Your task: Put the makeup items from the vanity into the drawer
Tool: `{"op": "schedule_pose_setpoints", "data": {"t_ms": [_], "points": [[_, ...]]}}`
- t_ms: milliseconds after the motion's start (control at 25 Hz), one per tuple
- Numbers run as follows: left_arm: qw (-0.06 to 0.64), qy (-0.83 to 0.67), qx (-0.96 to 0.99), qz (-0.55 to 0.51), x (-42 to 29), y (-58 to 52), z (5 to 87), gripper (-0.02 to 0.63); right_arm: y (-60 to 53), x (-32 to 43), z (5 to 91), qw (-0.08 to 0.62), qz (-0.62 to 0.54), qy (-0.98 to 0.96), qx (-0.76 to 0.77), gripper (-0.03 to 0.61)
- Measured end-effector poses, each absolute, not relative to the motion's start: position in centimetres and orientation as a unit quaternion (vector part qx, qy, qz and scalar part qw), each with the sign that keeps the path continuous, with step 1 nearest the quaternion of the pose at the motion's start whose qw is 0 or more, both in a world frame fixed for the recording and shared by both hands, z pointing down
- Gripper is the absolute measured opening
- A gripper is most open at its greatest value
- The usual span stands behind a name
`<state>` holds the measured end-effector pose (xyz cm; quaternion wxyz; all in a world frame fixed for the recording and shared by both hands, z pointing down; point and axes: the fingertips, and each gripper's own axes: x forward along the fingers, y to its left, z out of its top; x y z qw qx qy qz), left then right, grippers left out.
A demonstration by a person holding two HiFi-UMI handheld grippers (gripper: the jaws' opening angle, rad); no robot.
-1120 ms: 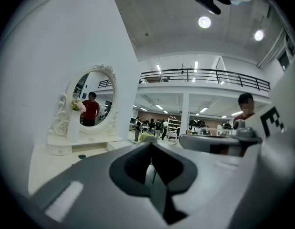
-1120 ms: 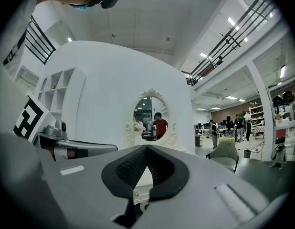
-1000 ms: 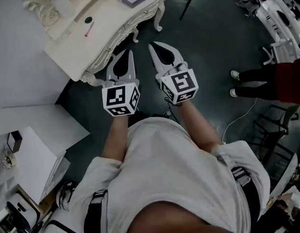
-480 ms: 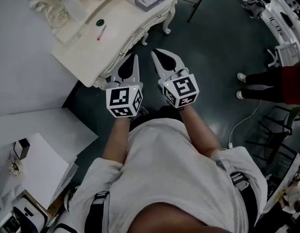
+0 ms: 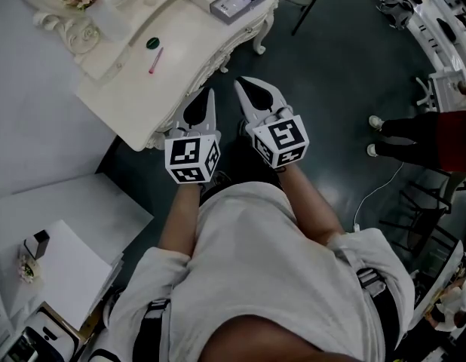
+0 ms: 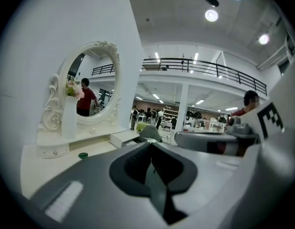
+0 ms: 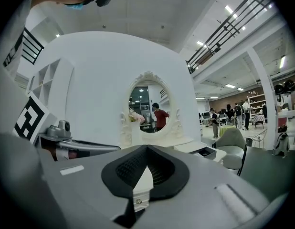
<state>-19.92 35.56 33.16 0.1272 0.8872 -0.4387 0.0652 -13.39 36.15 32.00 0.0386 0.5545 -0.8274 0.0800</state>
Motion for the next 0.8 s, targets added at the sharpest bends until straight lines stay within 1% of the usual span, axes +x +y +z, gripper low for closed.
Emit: {"op": "schedule_pose_setpoints", "data": {"t_ms": [360, 600, 800], "points": [[0.133, -0.466, 0.869, 0.102, -17.3, 24.6, 34.9, 0.003, 25.2, -10.9, 34.0, 0.06, 0.102, -0.853, 0.508, -0.002], [0.141, -0.477, 0.852, 0.165, -15.7, 18.4, 38.2, 0.003, 18.8, -9.5, 36.7, 0.088, 0.123, -0.876, 0.458, -0.001], [0.155, -0.474, 0.839, 0.216, -15.3, 15.6, 40.8, 0.003, 15.1, -9.1, 38.6, 0.107, 0.135, -0.895, 0.411, -0.002]]}}
